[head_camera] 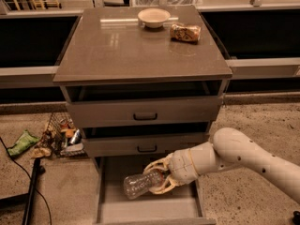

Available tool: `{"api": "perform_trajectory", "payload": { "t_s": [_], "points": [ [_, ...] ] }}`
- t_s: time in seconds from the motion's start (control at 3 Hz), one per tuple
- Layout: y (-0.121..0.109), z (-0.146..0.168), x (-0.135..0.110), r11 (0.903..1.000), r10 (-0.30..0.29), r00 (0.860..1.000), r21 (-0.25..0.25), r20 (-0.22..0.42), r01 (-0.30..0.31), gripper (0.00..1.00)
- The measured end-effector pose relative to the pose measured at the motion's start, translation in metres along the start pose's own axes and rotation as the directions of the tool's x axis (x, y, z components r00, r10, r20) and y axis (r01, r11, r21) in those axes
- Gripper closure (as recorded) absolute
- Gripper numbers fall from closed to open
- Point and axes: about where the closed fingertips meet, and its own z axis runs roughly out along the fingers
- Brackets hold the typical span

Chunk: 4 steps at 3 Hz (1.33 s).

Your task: Pick water bottle from bottom drawer and place on counter

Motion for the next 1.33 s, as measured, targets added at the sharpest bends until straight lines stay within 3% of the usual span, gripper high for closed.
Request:
{"api": "perform_trajectory", "payload": {
  "t_s": [0.33, 0.67, 1.0, 1.33],
  "points": [
    [-0.027, -0.039, -0.044, 0.9919, -0.104, 0.995, 0.073, -0.010, 0.104, 1.00],
    [-0.061, -0.081, -0.096, 0.9690, -0.218, 0.974, 0.105, -0.061, 0.224, 1.00],
    [-0.117, -0.118, -0.141, 0.9443, -0.302, 0.943, 0.092, -0.137, 0.316, 1.00],
    [-0.117, -0.118, -0.141, 0.9444, -0.302, 0.943, 0.092, -0.137, 0.316, 1.00]
  ]
}}
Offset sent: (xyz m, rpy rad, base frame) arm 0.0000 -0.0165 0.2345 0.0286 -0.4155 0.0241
